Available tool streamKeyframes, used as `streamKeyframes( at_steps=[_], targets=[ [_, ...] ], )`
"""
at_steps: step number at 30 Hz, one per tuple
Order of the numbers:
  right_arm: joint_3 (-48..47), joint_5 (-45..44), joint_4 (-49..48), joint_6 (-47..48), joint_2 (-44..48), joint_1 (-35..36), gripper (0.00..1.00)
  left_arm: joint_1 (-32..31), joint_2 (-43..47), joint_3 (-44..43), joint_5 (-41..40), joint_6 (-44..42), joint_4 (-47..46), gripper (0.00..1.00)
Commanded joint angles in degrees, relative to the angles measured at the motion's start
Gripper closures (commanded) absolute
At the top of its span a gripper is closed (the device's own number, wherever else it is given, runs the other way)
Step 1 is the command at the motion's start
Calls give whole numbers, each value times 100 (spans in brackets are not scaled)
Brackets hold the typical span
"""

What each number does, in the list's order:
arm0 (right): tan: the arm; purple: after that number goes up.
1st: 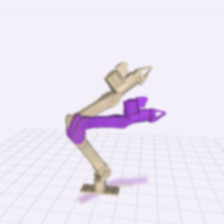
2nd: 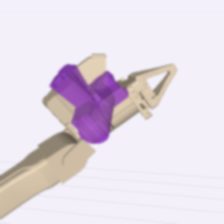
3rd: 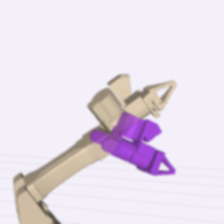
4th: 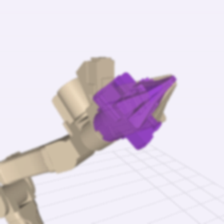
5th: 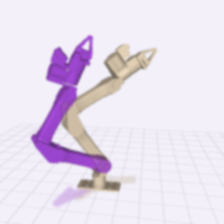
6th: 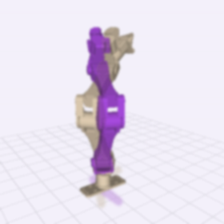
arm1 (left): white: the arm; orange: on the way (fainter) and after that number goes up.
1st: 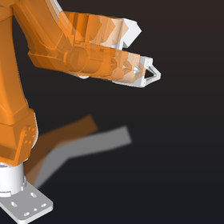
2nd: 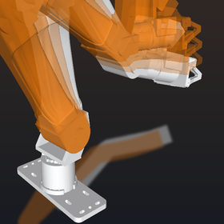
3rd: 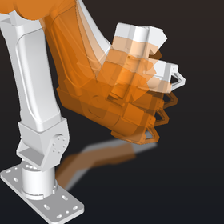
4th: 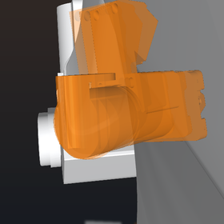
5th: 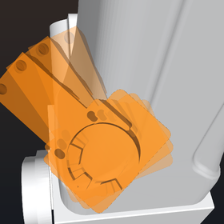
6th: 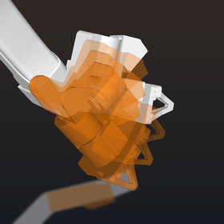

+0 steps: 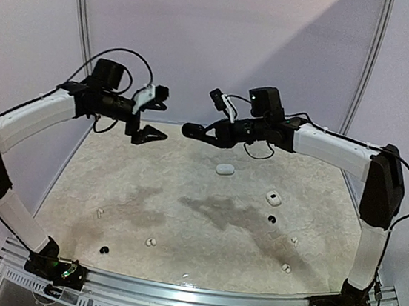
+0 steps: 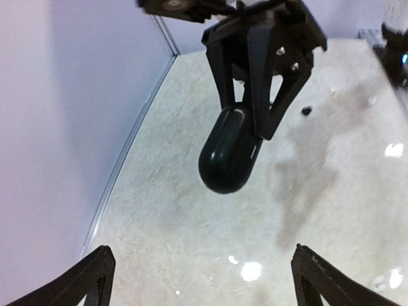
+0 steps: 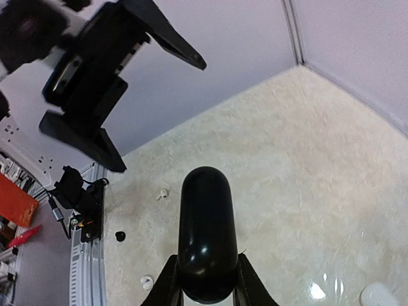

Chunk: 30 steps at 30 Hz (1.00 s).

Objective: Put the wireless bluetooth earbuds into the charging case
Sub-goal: Pass from the left arm to the right, then pass from the right arm to the left

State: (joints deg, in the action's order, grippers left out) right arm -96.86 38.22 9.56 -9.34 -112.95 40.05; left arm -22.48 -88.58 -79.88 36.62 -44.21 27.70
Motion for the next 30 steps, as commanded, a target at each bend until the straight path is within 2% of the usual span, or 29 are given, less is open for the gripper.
streamKeyframes(
  at_steps=[1,3,5,8,13,23,26,30],
  targets=[
    [544,807,-1615,1138,861,-19,100,101,864,900,1799,2428,-933,9],
    [689,959,-2134,1134,1013,-26,100,19,1113,1382,1876,3283,-2090,18],
    [691,1092,-2473,1050,1037,-28,100,-121,1242,1636,1774,3767,-2900,26],
    [652,1220,-2832,778,1009,-16,100,-363,1248,1635,1444,4043,-3293,39],
    [598,1318,-2763,835,985,63,100,-489,1137,1590,1276,4401,-3806,39],
    [485,1226,-2264,1303,977,181,100,-615,761,1217,1347,4628,-4112,40],
    [479,1186,-2186,1358,970,178,100,-635,659,1124,1425,4651,-4219,44],
    [484,1124,-2130,1393,976,178,100,-644,622,1089,1485,4647,-4181,57]
  ],
)
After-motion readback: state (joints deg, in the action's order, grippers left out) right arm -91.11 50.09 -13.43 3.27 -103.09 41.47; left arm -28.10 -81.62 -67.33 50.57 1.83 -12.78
